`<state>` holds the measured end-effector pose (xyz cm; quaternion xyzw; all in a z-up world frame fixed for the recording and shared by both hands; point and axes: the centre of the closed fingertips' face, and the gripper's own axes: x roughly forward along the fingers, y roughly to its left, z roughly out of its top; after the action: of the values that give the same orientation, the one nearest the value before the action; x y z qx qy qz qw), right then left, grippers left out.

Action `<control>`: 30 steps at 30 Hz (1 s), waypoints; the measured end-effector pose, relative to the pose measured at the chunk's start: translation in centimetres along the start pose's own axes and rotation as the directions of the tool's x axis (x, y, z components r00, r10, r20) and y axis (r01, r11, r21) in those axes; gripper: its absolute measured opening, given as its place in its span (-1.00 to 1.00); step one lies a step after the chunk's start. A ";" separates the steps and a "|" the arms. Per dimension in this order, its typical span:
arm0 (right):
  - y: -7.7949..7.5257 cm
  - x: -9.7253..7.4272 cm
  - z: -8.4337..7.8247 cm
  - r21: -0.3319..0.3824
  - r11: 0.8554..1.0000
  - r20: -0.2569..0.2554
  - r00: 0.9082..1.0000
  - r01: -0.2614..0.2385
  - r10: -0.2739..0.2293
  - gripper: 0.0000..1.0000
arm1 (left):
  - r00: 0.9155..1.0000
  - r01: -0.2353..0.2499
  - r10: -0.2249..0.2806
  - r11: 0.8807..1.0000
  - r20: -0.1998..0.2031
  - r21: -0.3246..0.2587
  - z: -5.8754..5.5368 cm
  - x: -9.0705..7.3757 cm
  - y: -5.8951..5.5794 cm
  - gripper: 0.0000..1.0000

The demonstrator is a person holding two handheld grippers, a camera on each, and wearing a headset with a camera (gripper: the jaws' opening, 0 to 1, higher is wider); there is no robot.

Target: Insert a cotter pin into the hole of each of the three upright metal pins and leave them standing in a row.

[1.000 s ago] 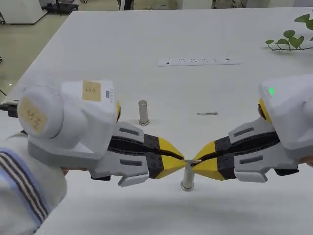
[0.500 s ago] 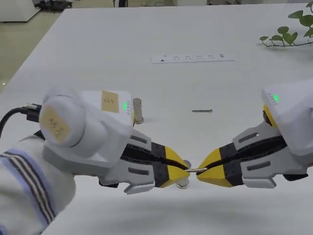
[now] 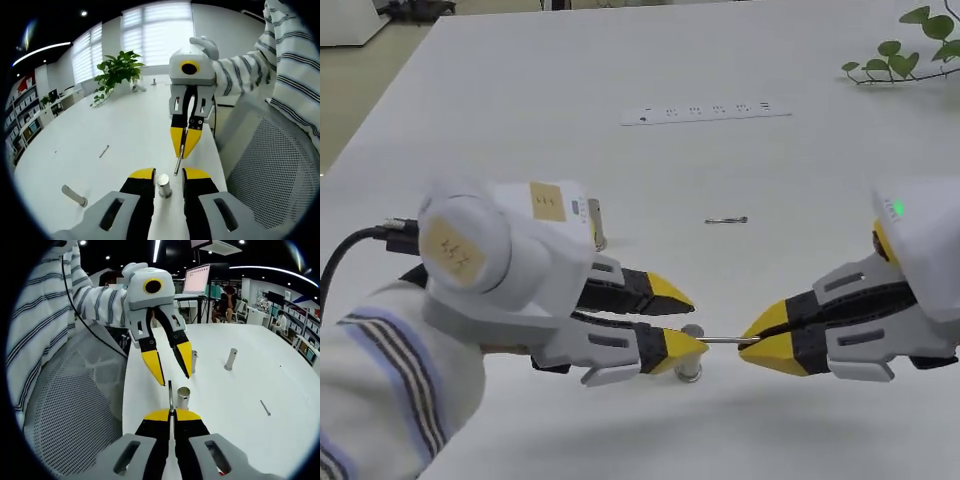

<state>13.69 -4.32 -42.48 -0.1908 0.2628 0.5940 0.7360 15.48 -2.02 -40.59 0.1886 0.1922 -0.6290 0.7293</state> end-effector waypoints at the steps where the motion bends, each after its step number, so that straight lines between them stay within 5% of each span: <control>1: -0.1 -0.1 -0.2 0.005 1.000 0.000 1.000 0.002 -0.002 -1.00 | 1.000 0.006 -0.006 1.000 -0.006 0.002 -0.1 0.2 0.0 -0.64; 12: -1.6 -0.5 -2.3 0.027 0.999 -0.030 0.999 0.038 -0.037 -1.00 | 0.998 0.001 -0.001 1.000 -0.060 -0.008 -1.5 1.7 0.9 -0.71; 30: -2.2 0.3 -2.4 0.013 0.999 -0.046 0.998 0.034 -0.034 -1.00 | 0.995 0.004 -0.005 1.000 -0.101 -0.007 -2.5 2.0 1.1 -0.81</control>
<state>15.48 -5.98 -44.67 -0.2036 0.2806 0.5750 0.7410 16.72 -2.30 -43.77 0.2172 0.2317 -0.6195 0.7178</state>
